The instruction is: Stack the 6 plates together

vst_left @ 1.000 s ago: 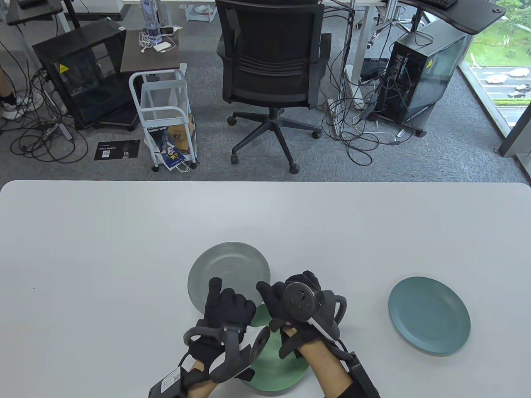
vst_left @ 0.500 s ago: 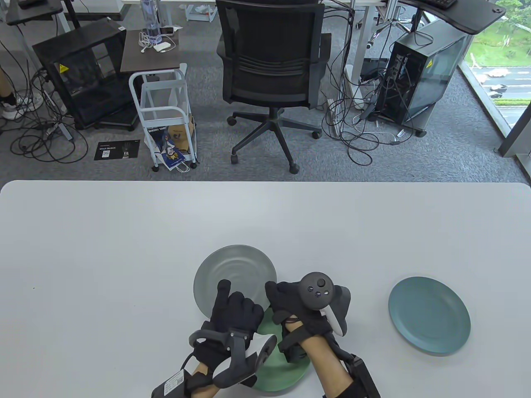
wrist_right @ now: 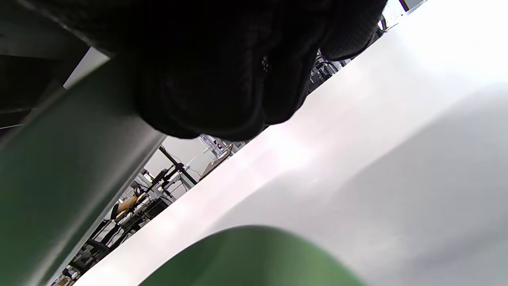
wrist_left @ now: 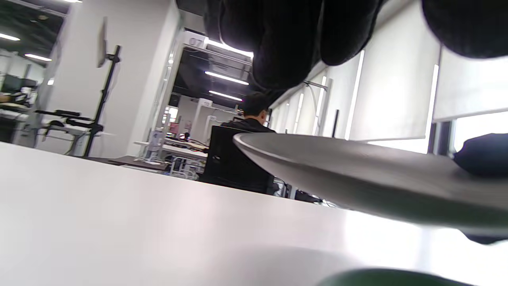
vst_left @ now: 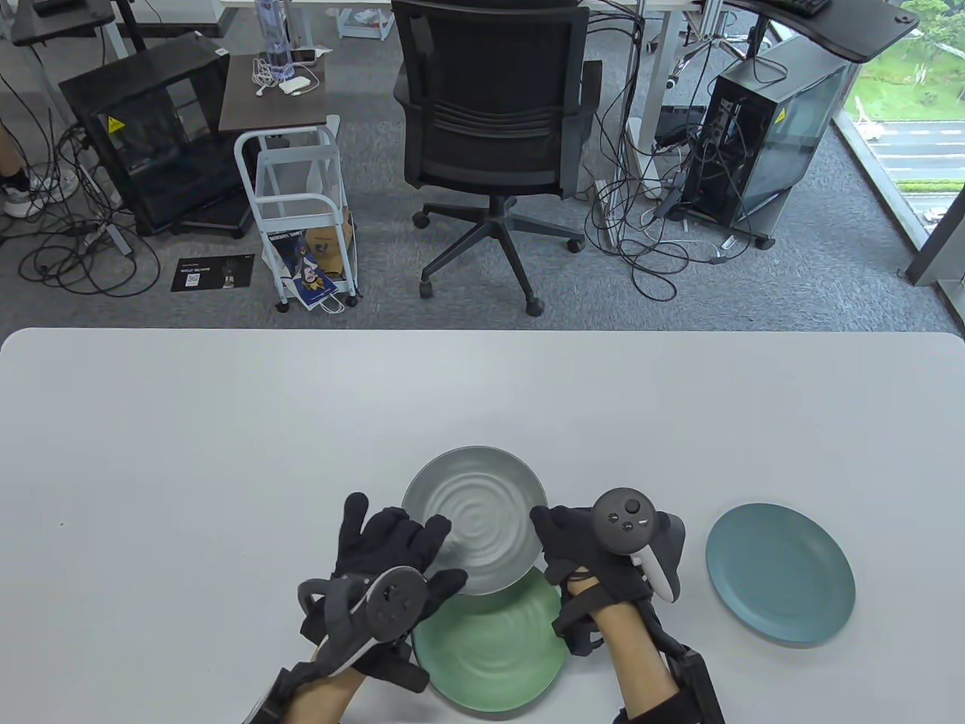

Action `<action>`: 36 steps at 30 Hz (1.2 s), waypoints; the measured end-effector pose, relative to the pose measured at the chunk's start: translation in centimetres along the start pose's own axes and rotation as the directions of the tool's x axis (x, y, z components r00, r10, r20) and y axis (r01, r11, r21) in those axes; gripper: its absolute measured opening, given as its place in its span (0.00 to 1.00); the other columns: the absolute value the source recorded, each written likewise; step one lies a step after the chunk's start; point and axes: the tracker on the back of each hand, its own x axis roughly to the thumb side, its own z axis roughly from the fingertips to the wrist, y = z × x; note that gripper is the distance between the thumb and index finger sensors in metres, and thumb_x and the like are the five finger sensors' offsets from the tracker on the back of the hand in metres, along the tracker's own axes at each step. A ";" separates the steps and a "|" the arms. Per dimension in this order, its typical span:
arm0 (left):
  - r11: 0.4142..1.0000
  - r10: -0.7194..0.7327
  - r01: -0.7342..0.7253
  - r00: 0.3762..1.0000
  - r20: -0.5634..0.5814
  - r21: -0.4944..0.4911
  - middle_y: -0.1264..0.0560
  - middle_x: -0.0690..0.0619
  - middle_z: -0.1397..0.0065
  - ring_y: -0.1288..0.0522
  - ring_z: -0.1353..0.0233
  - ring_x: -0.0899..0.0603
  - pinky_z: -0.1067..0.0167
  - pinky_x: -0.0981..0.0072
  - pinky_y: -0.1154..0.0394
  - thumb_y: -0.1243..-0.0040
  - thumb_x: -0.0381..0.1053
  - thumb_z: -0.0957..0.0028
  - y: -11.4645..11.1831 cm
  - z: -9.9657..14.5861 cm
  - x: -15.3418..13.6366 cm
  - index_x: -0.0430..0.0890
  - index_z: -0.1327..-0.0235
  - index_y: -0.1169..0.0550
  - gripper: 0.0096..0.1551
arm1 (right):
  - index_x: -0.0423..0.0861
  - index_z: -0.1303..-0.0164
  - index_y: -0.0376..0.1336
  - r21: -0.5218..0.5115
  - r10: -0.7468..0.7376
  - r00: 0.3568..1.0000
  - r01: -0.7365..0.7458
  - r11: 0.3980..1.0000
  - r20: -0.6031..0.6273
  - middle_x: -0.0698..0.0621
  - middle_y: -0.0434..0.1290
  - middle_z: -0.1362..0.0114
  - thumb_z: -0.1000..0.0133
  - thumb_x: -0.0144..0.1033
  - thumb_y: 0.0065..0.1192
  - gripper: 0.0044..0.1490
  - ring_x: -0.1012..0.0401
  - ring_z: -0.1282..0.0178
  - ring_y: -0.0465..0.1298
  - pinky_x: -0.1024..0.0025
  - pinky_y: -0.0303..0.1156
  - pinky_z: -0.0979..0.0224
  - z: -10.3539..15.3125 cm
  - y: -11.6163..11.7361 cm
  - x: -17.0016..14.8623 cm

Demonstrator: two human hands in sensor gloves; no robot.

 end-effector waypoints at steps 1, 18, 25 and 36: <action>1.000 0.016 -0.016 1.000 -0.026 0.005 0.23 0.64 0.37 0.35 0.23 0.54 0.12 0.50 0.63 0.41 0.75 0.71 0.2 -0.2 -0.6 0.67 0.37 0.29 0.42 | 0.50 0.59 0.75 0.011 -0.002 1.000 0.001 1.000 0.025 0.58 0.80 0.62 0.39 0.58 0.52 0.26 0.58 0.33 0.74 0.49 0.56 0.18 -0.1 -0.1 -0.2; 0.996 0.061 -0.074 0.969 -0.237 -0.044 0.22 0.62 0.39 0.34 0.24 0.53 0.12 0.50 0.64 0.42 0.74 0.69 -1.3 -1.2 -5.4 0.65 0.37 0.28 0.41 | 0.48 0.61 0.77 0.327 -0.004 0.992 -0.039 0.944 0.130 0.55 0.81 0.63 0.41 0.59 0.58 0.27 0.56 0.35 0.75 0.47 0.55 0.18 -1.0 0.1 -1.9; 0.997 0.036 -0.052 0.966 -0.254 -0.058 0.22 0.62 0.40 0.33 0.24 0.53 0.12 0.50 0.63 0.42 0.74 0.68 -1.7 -1.3 -5.5 0.65 0.38 0.27 0.40 | 0.51 0.43 0.74 0.040 0.241 0.967 -0.245 0.969 0.077 0.53 0.83 0.53 0.44 0.71 0.51 0.39 0.53 0.31 0.73 0.44 0.54 0.18 0.0 -1.9 -2.2; 0.999 -0.002 -0.009 0.963 -0.268 -0.040 0.19 0.62 0.33 0.31 0.20 0.52 0.12 0.51 0.62 0.41 0.73 0.68 -1.9 -1.3 -5.5 0.63 0.38 0.26 0.40 | 0.55 0.17 0.46 -0.032 0.613 0.677 -0.682 0.731 -0.408 0.43 0.54 0.13 0.43 0.67 0.60 0.51 0.44 0.17 0.53 0.40 0.43 0.17 0.6 -2.4 -4.1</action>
